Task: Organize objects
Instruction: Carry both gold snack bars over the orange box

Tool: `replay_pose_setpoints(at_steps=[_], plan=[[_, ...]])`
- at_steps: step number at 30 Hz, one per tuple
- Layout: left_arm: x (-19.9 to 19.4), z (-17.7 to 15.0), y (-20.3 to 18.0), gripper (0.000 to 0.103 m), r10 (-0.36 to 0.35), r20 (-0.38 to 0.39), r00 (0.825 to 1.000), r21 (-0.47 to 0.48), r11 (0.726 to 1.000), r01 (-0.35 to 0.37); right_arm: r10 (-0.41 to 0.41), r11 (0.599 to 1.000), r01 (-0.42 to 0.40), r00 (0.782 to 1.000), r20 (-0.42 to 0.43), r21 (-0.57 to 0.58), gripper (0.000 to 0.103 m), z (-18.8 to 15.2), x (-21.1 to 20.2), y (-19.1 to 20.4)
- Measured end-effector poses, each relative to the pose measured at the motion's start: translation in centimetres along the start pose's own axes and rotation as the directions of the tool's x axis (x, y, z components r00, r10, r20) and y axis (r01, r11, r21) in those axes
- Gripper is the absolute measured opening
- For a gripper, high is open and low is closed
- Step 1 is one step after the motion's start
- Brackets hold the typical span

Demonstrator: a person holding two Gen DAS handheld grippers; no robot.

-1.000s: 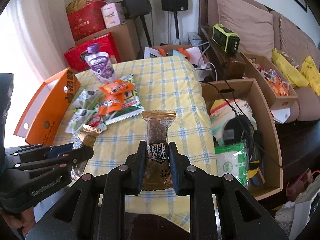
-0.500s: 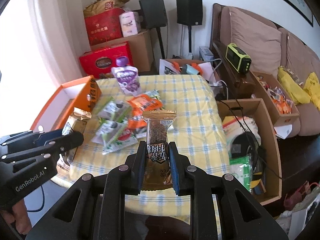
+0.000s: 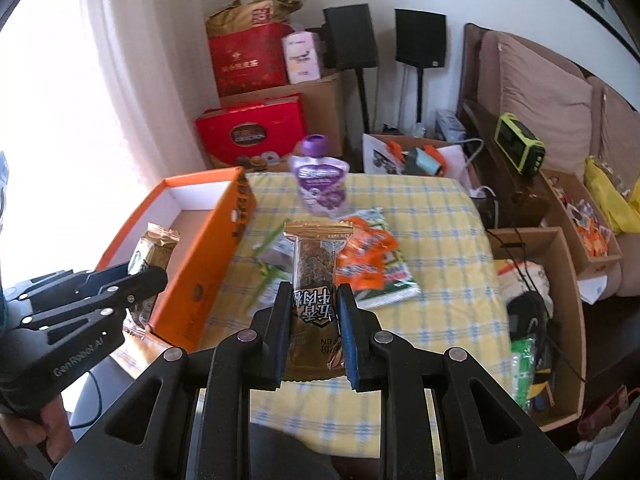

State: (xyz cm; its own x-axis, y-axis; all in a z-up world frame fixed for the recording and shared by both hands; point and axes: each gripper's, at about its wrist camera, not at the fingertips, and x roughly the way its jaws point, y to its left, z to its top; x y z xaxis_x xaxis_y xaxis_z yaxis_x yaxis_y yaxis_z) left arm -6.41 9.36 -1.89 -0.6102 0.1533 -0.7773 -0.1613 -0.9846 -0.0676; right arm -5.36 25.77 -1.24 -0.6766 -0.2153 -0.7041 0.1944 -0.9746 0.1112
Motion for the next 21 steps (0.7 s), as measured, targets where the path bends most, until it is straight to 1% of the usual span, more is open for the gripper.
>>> replay_pose_setpoints(at_steps=[4,12,21], plan=[[0.0,0.2,1.5,0.02,0.018,0.007,1.0,-0.012,1.0,-0.018,0.017,1.0,-0.016,1.0,0.001,-0.022,0.022,0.6,0.6,1.6],[0.2,0.1,4.7,0.02,0.044,-0.003,0.999,-0.047,0.998,-0.044,0.047,0.998,-0.047,0.999,-0.001,-0.052,0.022,1.9,1.7,4.5],[0.6,0.6,8.3,0.02,0.083,-0.006,0.997,-0.087,0.993,-0.083,0.077,0.993,-0.079,0.997,-0.02,-0.089,0.022,2.8,3.5,8.0]])
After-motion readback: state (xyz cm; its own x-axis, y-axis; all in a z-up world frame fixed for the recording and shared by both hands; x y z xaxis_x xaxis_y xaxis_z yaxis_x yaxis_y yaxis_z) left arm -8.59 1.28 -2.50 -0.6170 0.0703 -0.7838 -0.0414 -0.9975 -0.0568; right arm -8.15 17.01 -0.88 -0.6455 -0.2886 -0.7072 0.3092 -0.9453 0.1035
